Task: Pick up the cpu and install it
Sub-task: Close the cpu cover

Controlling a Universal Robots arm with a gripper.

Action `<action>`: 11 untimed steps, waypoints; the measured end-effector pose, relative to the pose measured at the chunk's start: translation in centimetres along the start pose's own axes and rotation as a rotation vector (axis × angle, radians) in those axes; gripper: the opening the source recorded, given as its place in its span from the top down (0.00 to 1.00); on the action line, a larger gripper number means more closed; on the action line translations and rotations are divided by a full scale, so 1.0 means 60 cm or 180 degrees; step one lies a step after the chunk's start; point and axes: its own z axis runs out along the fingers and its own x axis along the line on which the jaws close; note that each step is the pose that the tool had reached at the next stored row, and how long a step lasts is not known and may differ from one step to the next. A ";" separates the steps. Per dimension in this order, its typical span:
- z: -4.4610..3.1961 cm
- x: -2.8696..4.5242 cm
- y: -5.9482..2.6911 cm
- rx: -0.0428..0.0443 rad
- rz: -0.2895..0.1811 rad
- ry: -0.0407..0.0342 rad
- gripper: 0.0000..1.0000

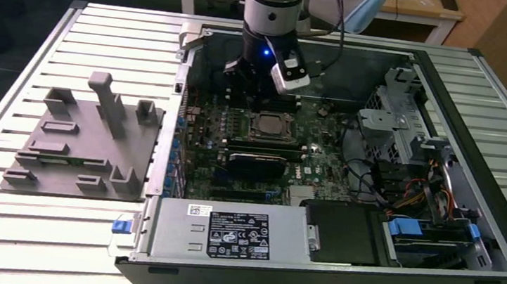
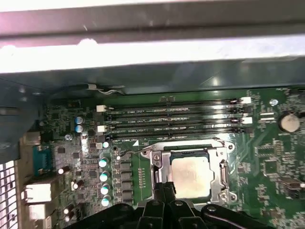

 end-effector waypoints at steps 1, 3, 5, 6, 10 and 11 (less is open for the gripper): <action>-0.005 0.000 0.000 0.0000 0.0000 -0.0001 0.89; -0.014 0.000 0.000 0.0000 0.0000 -0.0002 0.89; -0.020 0.000 0.000 0.0000 0.0000 -0.0003 0.89; -0.020 0.000 0.000 0.0000 0.0000 -0.0003 0.89; -0.020 0.000 0.000 -0.0001 0.0000 -0.0003 0.89; -0.020 0.000 0.000 0.0000 0.0000 -0.0003 0.89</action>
